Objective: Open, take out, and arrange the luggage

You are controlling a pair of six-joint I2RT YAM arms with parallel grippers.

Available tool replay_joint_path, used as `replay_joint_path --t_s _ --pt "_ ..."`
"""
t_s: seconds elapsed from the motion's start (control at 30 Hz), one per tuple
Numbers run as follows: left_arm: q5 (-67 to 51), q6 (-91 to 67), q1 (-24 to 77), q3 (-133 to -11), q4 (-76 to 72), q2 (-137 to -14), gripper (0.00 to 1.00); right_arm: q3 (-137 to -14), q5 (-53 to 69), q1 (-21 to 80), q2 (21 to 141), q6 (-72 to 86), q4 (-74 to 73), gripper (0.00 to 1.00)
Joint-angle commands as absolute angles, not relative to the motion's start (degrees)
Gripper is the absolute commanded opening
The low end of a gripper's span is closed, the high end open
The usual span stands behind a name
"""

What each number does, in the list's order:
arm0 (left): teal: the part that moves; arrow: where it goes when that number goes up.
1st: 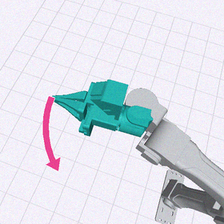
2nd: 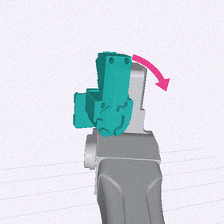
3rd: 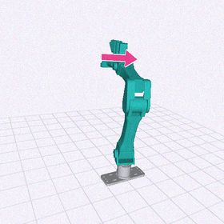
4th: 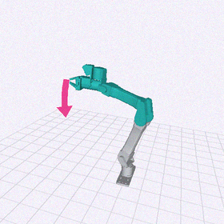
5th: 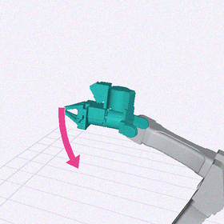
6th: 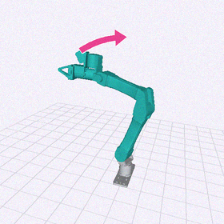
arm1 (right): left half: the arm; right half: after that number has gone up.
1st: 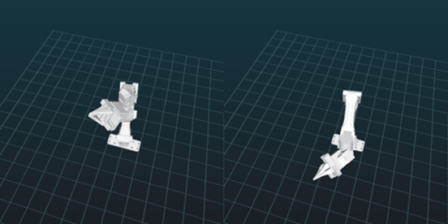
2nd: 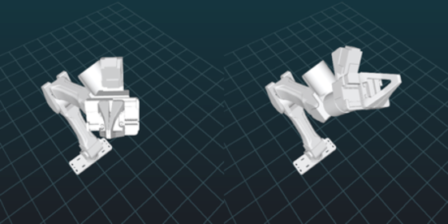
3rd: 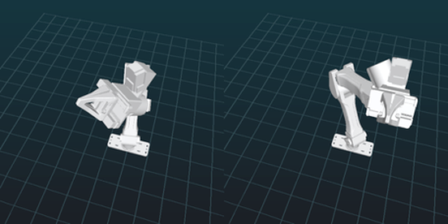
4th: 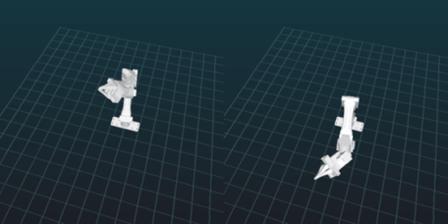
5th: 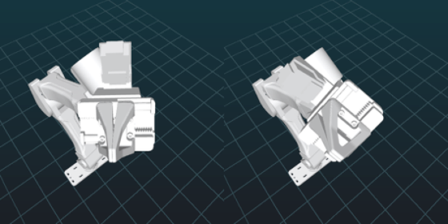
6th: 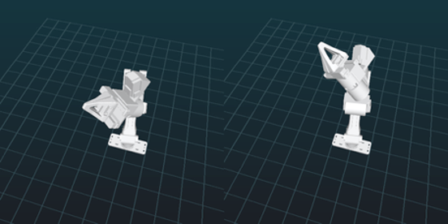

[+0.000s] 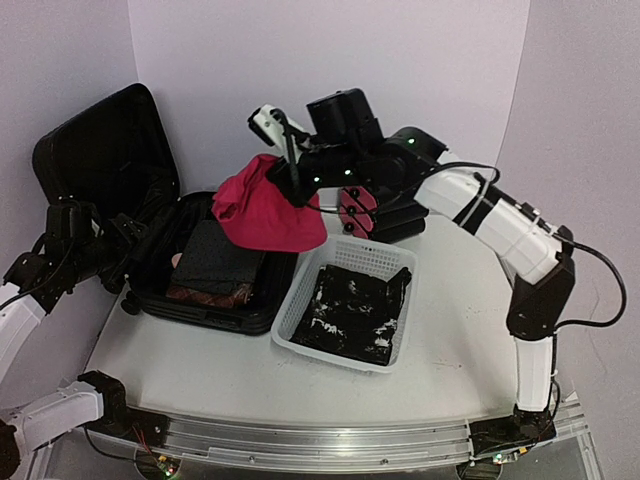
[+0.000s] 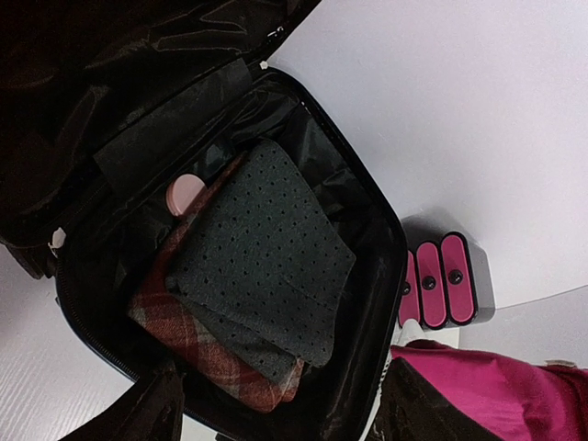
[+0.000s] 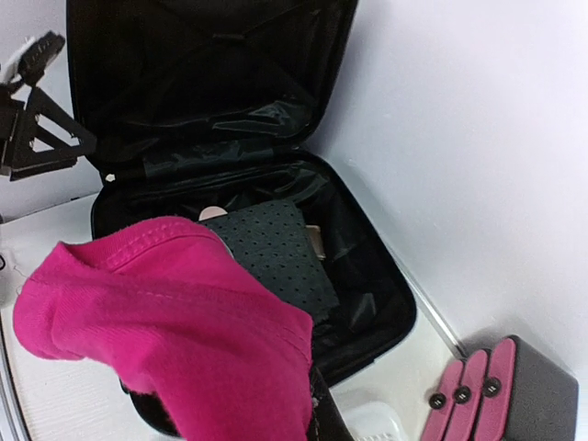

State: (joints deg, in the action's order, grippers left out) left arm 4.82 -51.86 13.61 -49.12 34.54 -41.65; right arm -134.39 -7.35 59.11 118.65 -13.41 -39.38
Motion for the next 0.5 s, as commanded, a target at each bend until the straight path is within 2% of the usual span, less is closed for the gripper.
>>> replay_joint_path --t_s 0.0,0.47 --pt "3.14 -51.15 13.71 -48.74 34.20 -40.53 0.74 -129.34 -6.12 55.47 110.57 -11.96 -40.08 0.00" --pt "0.60 -51.94 13.64 -48.16 34.93 -39.37 0.74 -110.03 2.82 41.38 100.38 -10.58 -38.80 0.00"
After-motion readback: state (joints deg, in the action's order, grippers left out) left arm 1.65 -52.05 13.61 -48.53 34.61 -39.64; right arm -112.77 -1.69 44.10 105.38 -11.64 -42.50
